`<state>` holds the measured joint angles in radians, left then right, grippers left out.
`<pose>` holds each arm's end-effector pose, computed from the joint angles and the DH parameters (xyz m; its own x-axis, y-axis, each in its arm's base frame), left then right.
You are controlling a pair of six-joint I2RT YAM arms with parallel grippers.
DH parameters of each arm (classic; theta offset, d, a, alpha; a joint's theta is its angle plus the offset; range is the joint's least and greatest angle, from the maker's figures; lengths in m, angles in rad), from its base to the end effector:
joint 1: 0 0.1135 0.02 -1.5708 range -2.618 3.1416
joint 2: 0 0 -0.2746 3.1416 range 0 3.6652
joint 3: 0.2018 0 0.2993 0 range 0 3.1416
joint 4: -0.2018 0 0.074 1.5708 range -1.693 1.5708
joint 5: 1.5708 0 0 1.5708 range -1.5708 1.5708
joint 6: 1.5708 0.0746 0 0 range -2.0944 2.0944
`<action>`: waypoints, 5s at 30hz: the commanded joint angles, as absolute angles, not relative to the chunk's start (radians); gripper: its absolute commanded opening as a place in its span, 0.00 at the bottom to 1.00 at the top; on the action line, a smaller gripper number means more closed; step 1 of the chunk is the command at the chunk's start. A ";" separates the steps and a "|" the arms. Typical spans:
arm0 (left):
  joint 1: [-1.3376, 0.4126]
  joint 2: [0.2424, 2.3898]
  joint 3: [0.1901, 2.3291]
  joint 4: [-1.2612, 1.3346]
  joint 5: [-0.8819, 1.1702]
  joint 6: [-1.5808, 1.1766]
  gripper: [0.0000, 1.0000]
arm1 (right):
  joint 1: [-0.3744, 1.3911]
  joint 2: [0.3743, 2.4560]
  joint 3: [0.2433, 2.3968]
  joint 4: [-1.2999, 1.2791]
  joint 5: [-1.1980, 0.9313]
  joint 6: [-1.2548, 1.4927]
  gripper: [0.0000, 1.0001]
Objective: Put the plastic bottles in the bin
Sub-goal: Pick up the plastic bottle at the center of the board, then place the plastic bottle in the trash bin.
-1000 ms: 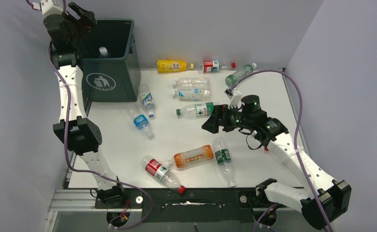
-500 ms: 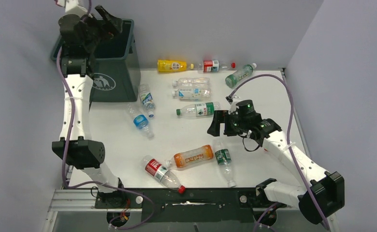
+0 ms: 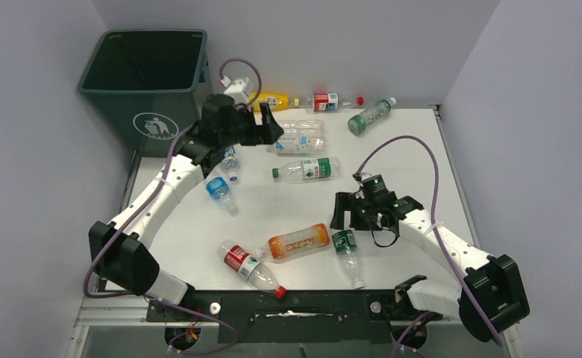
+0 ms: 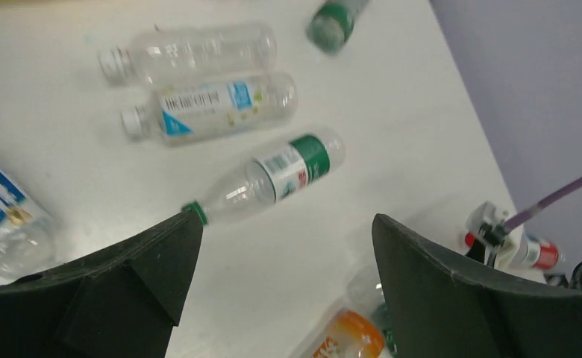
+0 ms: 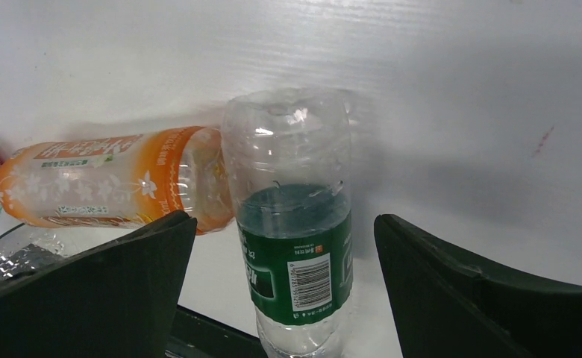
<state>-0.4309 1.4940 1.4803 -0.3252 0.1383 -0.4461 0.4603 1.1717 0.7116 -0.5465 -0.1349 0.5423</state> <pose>0.3886 -0.1900 0.3941 -0.5020 -0.2396 -0.8311 0.3495 0.8228 -0.4483 0.2480 0.1342 0.1651 -0.9089 0.1202 -0.3994 -0.0415 0.9268 0.3733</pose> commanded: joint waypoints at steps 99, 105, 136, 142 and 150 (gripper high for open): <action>-0.981 1.614 1.221 0.025 0.190 -0.641 0.86 | 0.113 1.205 0.671 0.371 -0.760 0.973 0.46; -1.005 1.635 1.235 0.019 0.115 -0.623 0.86 | 0.143 1.207 0.672 0.391 -0.757 0.992 0.46; -0.845 1.517 1.270 -0.197 0.027 -0.466 0.47 | 0.087 1.062 0.628 0.083 -0.695 0.809 0.98; -0.689 1.494 1.333 -0.269 0.055 -0.391 0.48 | 0.083 1.061 0.588 0.071 -0.701 0.794 0.98; -0.479 1.489 1.419 -0.310 0.132 -0.331 0.49 | 0.084 1.068 0.570 0.063 -0.707 0.783 0.98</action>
